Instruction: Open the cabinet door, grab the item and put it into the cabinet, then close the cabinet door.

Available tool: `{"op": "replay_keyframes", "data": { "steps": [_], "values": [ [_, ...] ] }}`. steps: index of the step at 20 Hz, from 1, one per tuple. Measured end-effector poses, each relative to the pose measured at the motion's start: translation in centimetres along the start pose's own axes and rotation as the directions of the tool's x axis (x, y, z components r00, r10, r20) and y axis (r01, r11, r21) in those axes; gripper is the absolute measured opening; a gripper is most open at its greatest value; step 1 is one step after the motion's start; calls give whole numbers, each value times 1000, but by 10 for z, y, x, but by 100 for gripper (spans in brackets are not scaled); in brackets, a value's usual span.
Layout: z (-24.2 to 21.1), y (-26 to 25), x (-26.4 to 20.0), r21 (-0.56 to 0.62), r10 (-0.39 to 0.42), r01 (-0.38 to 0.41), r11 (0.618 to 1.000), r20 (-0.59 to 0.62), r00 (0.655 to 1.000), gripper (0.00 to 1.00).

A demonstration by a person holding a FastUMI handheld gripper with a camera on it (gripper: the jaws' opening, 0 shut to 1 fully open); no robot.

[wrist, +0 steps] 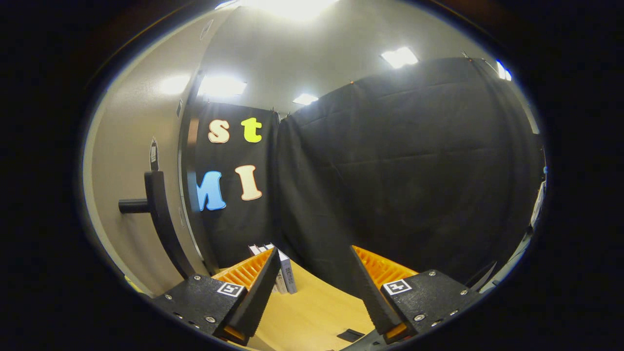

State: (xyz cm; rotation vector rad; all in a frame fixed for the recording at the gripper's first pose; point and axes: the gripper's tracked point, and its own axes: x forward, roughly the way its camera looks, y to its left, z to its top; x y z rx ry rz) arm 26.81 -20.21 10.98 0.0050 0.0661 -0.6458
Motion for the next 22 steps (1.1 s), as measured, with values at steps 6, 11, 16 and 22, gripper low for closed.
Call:
{"op": "replay_keyframes", "data": {
  "steps": [6, 11, 16, 22],
  "values": [
    [-2, 40, -24, -16, 90, -90, 996, -2, 996, 87],
    [-3, 87, -40, -43, 180, -180, 983, -2, 984, 87],
    [-4, 134, -51, -66, 268, -268, 961, -2, 963, 87],
    [-8, 172, -58, -52, 336, -336, 940, -10, 942, 87]
  ]
}}
